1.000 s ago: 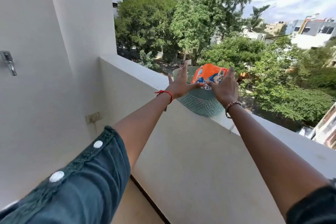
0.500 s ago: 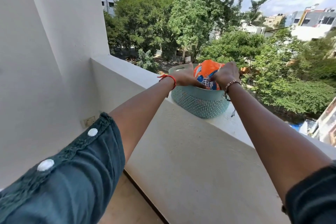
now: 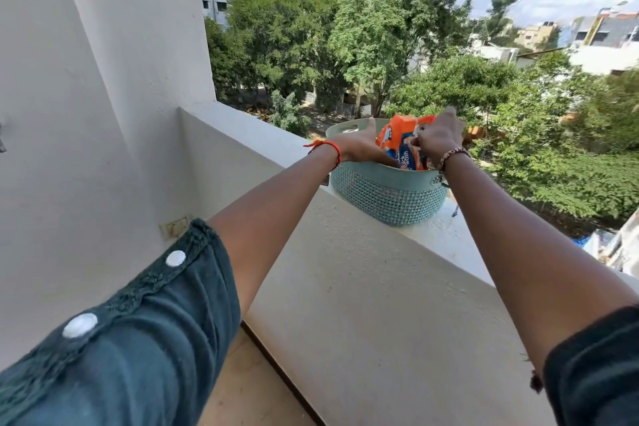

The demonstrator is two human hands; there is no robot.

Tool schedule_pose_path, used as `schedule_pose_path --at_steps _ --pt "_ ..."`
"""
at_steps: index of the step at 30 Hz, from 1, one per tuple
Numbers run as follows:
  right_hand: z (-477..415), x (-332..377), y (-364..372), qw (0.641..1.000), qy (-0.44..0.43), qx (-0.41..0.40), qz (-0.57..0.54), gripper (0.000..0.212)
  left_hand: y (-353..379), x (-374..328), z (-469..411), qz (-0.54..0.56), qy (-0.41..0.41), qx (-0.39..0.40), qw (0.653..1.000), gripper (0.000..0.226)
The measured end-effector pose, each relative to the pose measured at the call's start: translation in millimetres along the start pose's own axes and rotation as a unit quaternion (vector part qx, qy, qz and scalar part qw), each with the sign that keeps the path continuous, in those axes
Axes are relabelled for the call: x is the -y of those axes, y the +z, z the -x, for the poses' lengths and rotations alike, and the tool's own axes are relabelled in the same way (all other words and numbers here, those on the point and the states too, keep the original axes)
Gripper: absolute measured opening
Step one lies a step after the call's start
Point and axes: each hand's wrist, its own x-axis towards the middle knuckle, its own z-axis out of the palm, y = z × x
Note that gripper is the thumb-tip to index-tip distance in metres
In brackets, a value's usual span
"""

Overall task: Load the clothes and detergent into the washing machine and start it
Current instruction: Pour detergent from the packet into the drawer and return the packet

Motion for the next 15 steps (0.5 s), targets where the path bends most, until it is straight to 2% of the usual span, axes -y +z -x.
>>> schedule_pose_path --at_steps 2,5,7,9,12,15 --pt "2 1 -6 1.000 -0.010 0.001 -0.019 0.016 0 0 0 0.003 0.002 0.003 1.000 0.111" --pt "6 1 -11 0.997 -0.020 0.002 -0.070 0.019 2 2 -2 0.010 0.024 -0.009 1.000 0.103" --pt "7 1 -13 0.993 -0.028 -0.003 -0.117 0.017 3 1 1 0.019 0.029 -0.038 0.999 0.118" --pt "9 0 -15 0.986 -0.028 -0.012 -0.163 0.014 3 4 3 0.054 0.040 -0.082 0.994 0.112" --pt "15 7 -22 0.977 -0.028 -0.023 -0.211 0.018 0 8 9 0.133 0.070 -0.124 0.981 0.115" --pt "24 24 -31 0.955 -0.038 -0.029 -0.292 0.029 -6 1 25 0.162 0.087 -0.172 0.968 0.116"
